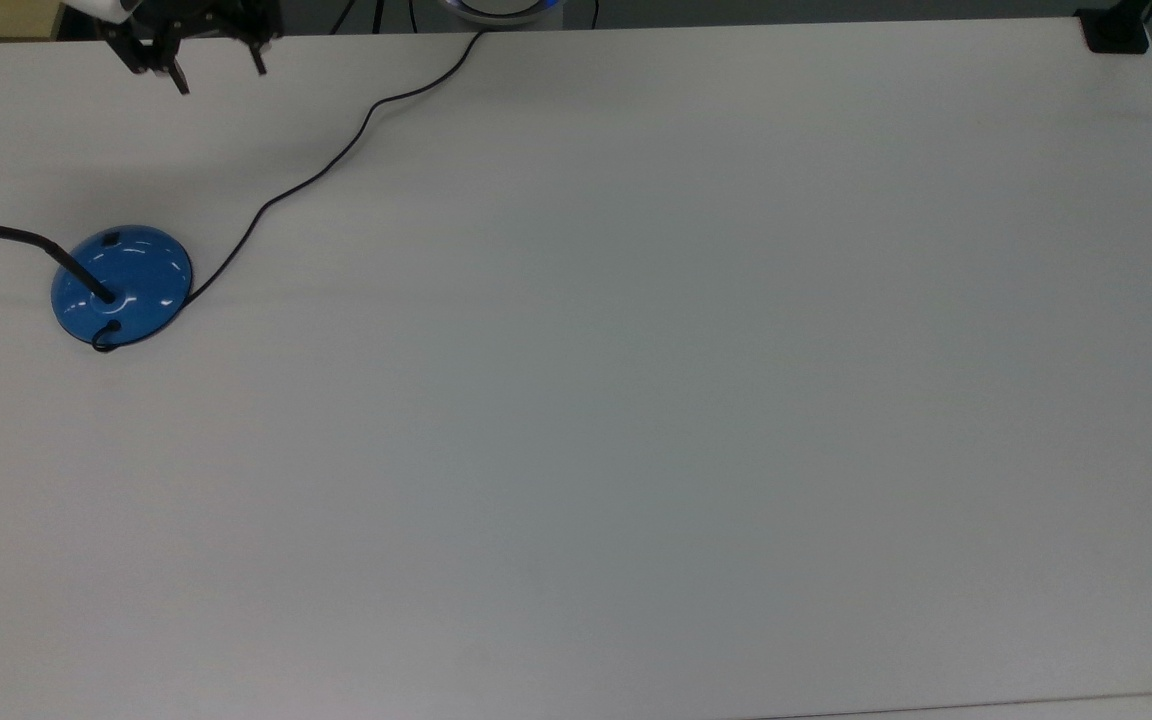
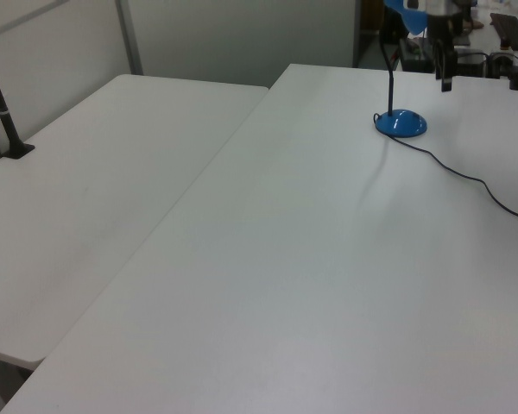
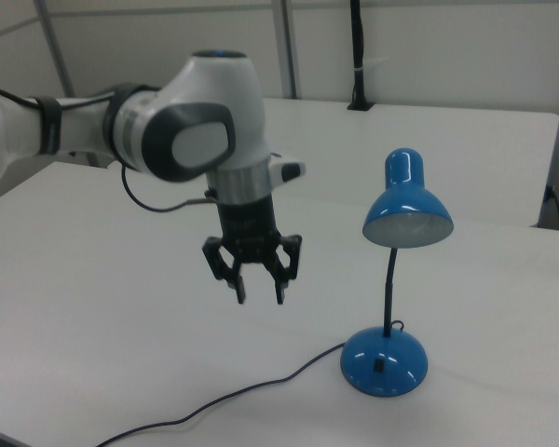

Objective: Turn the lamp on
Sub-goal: 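Move the gripper toward the blue lamp base and lower it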

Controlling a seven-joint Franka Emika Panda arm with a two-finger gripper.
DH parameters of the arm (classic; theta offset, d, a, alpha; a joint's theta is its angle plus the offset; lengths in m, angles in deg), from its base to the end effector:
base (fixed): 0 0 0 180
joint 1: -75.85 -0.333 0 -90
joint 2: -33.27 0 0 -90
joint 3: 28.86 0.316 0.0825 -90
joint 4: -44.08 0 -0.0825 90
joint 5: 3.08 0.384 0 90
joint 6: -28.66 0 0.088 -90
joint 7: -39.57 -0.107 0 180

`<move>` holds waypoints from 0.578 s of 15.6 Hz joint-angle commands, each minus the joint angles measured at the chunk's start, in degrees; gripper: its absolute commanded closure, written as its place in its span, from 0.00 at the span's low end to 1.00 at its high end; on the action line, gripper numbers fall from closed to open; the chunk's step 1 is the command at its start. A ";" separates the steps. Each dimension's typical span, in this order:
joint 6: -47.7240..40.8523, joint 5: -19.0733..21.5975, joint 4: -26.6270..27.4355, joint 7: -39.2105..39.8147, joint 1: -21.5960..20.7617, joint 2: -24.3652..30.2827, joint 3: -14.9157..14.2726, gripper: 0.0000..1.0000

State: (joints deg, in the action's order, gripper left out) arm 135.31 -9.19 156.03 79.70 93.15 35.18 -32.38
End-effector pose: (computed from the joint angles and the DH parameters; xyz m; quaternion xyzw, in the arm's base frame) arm 0.5042 -0.2008 0.4858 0.9812 0.1840 -0.0506 0.0277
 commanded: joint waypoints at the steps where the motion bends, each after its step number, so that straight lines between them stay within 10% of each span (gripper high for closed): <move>1: 8.82 6.96 6.52 0.74 0.98 2.14 -2.88 1.00; 9: 29.73 18.94 12.86 4.96 3.44 -1.80 -5.36 1.00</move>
State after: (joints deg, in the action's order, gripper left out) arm 159.13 6.93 167.63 83.22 95.81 34.44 -37.76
